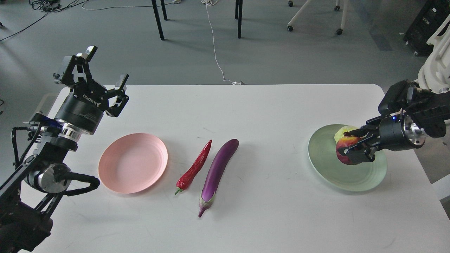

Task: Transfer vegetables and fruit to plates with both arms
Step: 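Carry the red apple onto the green plate and release it, then lift the right gripper away from the green plate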

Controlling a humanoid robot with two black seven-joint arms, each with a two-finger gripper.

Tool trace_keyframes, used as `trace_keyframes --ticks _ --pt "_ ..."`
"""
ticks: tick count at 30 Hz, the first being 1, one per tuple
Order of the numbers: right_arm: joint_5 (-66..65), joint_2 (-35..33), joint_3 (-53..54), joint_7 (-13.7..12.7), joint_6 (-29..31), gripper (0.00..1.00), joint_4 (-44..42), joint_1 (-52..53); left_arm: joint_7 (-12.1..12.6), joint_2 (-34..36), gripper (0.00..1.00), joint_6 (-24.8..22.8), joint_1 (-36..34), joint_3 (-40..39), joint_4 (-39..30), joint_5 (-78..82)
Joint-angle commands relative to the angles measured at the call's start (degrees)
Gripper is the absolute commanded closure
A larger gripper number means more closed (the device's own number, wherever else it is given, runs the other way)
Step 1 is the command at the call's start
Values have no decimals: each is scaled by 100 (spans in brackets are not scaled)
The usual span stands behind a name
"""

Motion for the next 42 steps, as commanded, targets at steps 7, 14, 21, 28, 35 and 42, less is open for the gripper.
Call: trace_keyframes --ticks 7,14,21,28,35,42 --pt "-7 -138 37 0 -32 44 -13 -377 0 -32 1 1 0 11 -1 9" --pt "2 -129 353 0 -94 15 -162 -641 0 -40 1 36 -8 29 -9 27" --pt "124 -348 642 0 -102 4 -66 -624 9 12 1 -8 -35 38 -124 62" --pt "2878 -621 1908 0 -6 4 531 -1010 18 118 1 -192 -131 38 -167 228" --pt "7063 -358 3286 0 3 4 637 -1940 18 100 1 -193 -158 38 -325 562" --pt "8904 -7 5089 0 310 4 -47 -3303 18 47 1 -219 -149 151 -598 1344"
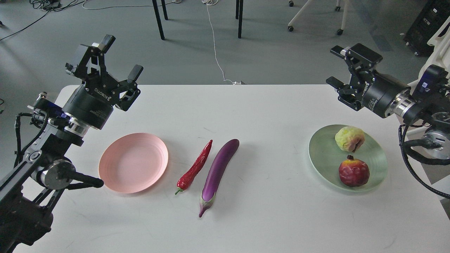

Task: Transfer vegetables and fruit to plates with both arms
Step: 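Lift the right gripper away from the green plate, then reach the left gripper over the purple eggplant and grasp it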

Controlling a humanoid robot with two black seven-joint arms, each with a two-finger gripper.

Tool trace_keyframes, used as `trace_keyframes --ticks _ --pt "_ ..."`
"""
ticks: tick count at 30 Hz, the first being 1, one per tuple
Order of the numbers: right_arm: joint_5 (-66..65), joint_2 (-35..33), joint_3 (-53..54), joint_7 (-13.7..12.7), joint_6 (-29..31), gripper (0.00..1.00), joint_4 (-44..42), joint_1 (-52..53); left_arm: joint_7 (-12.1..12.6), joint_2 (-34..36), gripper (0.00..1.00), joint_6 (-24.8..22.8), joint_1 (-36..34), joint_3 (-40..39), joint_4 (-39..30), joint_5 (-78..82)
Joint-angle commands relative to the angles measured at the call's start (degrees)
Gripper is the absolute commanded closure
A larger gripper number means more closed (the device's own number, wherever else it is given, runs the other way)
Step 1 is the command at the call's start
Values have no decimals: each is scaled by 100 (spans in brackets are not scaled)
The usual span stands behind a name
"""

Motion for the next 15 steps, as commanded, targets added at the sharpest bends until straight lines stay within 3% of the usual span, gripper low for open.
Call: trace_keyframes --ticks 1,6,11,15 --pt "580 232 822 1 302 4 -488 -694 -4 -20 1 -16 7 151 -96 421" --pt "950 645 2035 1 566 4 -911 -1845 5 -3 1 -16 -19 336 -166 877" --pt "950 839 2844 1 987 4 -1061 -2831 23 190 1 -59 -282 775 -420 2334" --pt "941 839 3241 1 1137 4 -1061 -3289 32 524 1 -498 -782 1258 -553 3758"
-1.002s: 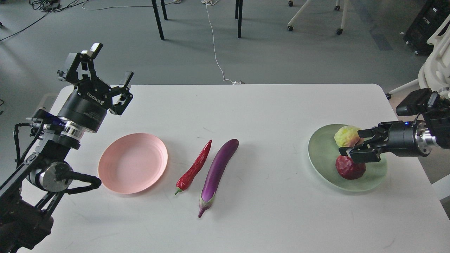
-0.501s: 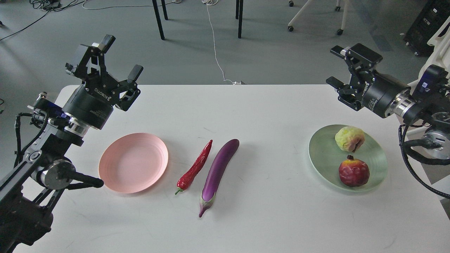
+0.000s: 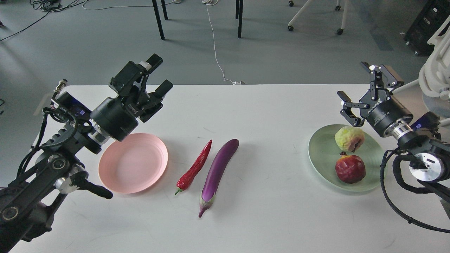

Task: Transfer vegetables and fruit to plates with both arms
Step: 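Reach the left gripper over the purple eggplant and grasp it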

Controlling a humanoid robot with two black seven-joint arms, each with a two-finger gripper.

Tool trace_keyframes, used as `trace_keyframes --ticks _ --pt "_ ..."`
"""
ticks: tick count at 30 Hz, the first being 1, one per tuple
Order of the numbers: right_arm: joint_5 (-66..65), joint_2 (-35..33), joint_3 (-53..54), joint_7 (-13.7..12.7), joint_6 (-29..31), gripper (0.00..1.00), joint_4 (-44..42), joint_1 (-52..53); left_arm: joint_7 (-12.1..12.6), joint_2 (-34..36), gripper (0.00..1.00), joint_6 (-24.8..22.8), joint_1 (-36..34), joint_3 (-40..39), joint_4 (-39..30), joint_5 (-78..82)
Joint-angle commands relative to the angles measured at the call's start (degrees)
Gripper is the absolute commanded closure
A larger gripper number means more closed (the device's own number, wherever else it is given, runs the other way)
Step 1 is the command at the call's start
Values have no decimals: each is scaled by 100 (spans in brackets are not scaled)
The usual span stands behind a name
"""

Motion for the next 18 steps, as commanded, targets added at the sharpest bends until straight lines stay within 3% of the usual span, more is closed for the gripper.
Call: trace_keyframes --ticks 1,6,10,13,18 --pt "-6 14 259 1 102 4 -1 -312 -14 228 1 -422 -640 565 -49 1464" --pt "-15 14 260 1 102 3 -18 -304 -32 237 1 -774 -2055 1908 424 3093" --pt "-24 -21 260 1 102 3 -18 -295 12 123 1 -809 -3215 3139 952 3420" --pt "-24 -38 268 1 102 3 -18 -312 47 -332 1 -836 -4033 4123 1277 3420" --pt "-32 -56 268 1 102 3 -10 -330 100 -948 1 -827 -4352 4741 2015 3455"
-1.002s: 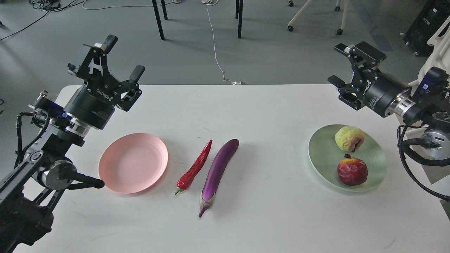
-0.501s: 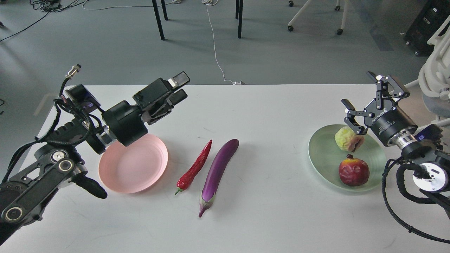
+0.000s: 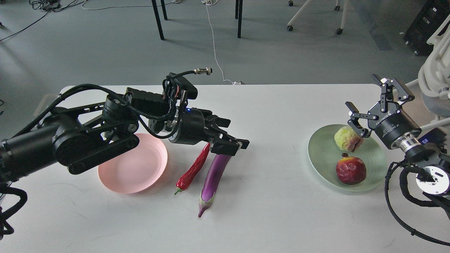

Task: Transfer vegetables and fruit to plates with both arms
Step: 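Reach the left gripper over the purple eggplant and grasp it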

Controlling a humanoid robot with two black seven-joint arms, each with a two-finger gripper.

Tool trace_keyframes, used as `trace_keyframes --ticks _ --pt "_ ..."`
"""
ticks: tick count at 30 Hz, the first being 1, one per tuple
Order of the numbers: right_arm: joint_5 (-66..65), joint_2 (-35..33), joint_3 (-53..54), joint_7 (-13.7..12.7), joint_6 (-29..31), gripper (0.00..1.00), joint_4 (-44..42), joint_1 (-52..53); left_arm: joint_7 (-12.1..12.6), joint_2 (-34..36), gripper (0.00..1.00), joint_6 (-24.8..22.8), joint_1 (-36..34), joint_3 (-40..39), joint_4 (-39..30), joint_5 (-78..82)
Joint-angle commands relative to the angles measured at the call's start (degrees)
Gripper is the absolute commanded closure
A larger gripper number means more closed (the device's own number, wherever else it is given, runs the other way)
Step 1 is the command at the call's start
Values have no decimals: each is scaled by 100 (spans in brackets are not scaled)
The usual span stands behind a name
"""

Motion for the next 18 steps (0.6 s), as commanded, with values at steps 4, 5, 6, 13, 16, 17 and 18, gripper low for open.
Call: trace_keyframes --ticks 4,5,6,13,16,17,18 --pt "-8 -40 2 -1 -1 3 9 -19 168 -782 1 -11 -141 268 992 79" --pt "-8 -40 2 -1 -1 3 9 -19 177 -887 1 -28 -141 260 1097 71" --pt "-8 -40 2 -1 -1 3 9 -19 186 -984 1 -63 -141 260 1194 62" --pt "-16 -93 11 -1 -1 3 9 -27 318 -1494 1 -121 -97 365 1784 62" --pt "-8 -146 20 -1 -1 3 27 -62 362 -1442 1 -121 -80 488 1697 -52" --pt "-8 -154 20 -1 8 3 27 -71 440 -1363 1 -121 -62 471 1583 -131" --pt "-8 -163 20 -1 8 3 27 -71 537 -1293 1 -121 -53 479 1399 -262"
